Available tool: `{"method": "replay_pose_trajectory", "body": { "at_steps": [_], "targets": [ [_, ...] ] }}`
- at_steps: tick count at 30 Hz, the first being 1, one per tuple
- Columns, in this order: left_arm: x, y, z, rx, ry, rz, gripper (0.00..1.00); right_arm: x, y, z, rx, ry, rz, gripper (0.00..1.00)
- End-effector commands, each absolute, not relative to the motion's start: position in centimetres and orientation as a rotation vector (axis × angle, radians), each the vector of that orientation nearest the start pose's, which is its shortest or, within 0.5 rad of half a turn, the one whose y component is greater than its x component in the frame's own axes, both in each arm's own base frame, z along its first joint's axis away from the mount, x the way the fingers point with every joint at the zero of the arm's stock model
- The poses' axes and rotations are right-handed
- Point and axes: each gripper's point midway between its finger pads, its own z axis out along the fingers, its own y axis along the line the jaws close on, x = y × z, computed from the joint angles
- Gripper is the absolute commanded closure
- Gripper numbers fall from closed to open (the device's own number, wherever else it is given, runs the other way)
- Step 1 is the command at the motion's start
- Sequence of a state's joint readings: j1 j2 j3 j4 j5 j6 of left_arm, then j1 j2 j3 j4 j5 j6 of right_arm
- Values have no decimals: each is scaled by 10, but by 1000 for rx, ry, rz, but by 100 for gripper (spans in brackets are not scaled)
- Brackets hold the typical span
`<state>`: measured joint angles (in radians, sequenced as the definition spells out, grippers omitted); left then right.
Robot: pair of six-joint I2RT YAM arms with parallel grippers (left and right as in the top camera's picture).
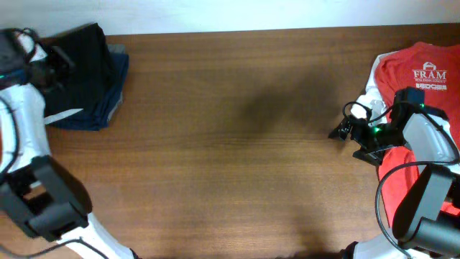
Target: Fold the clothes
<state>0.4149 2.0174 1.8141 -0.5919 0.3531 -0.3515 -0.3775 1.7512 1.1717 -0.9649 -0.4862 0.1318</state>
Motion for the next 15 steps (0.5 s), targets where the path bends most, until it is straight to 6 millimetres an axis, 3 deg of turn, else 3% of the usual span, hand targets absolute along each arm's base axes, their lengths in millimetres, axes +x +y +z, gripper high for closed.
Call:
{"method": "replay_pose_trajectory", "body": {
  "at_steps": [1, 5, 7, 8, 9, 11, 14, 15],
  "targets": [
    [546, 163, 129, -730, 2311, -378, 99, 319, -43, 67, 735, 2867, 707, 2],
    [532, 156, 35, -848, 2491, -421, 100, 319, -43, 67, 735, 2867, 707, 2],
    [527, 141, 12, -835, 2543, -525, 100, 319, -43, 67, 735, 2867, 707, 2],
    [531, 136, 15, -803, 2529, -577, 99, 319, -43, 67, 735, 2867, 707, 2],
    [540, 137, 39, -765, 2470, -629, 100, 319, -43, 67, 735, 2868, 707, 2],
    [554, 147, 115, -673, 2318, -719, 100, 319, -43, 67, 735, 2867, 707, 2],
    [541, 193, 215, -673, 2147, -556, 100, 319, -43, 67, 735, 2867, 707, 2],
    [531, 213, 225, -724, 2130, -461, 99, 319, -43, 67, 736, 2867, 707, 2]
  ]
}}
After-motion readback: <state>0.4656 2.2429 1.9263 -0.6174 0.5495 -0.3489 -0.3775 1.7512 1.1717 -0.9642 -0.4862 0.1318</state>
